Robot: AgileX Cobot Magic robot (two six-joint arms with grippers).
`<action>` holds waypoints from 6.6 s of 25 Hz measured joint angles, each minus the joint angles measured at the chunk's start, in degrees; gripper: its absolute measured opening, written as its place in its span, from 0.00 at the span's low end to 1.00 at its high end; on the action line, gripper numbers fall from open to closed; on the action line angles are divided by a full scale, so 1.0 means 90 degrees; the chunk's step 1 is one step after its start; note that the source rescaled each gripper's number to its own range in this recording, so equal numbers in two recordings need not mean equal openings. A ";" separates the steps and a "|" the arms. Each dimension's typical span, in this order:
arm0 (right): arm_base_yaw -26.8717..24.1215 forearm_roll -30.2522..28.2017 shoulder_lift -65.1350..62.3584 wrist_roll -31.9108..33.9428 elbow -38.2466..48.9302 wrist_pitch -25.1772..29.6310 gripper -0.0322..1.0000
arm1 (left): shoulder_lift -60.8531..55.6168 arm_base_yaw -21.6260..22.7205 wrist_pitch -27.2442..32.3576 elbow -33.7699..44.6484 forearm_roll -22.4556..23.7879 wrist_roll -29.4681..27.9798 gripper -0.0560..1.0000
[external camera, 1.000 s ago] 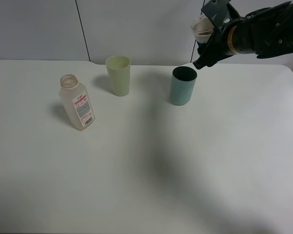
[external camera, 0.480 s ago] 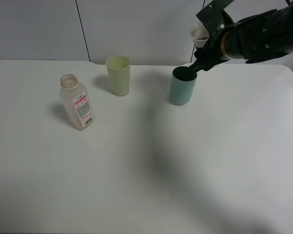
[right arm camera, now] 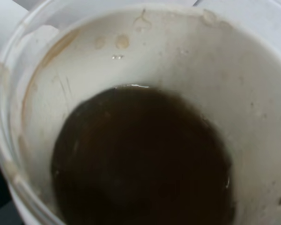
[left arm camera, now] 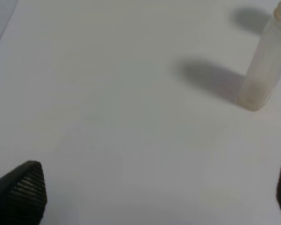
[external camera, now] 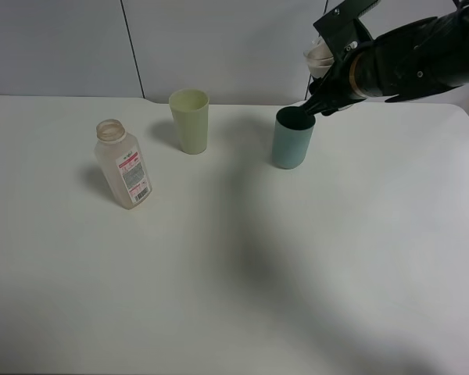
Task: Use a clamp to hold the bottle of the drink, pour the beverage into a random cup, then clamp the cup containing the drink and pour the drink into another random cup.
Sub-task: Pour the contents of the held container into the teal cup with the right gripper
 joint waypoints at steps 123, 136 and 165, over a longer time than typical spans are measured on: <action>0.0076 -0.0916 0.0000 -0.4722 -0.0036 0.0938 0.04 | 0.0000 0.0000 0.0000 0.0000 0.0000 0.0000 1.00; 0.0076 -0.0916 0.0000 -0.5068 -0.0036 0.0944 0.04 | 0.0000 0.0000 0.0000 0.0000 0.0000 0.0000 1.00; 0.0076 -0.0928 0.0000 -0.5933 -0.0036 0.1121 0.04 | 0.0000 0.0000 0.0000 0.0000 0.0000 0.0000 1.00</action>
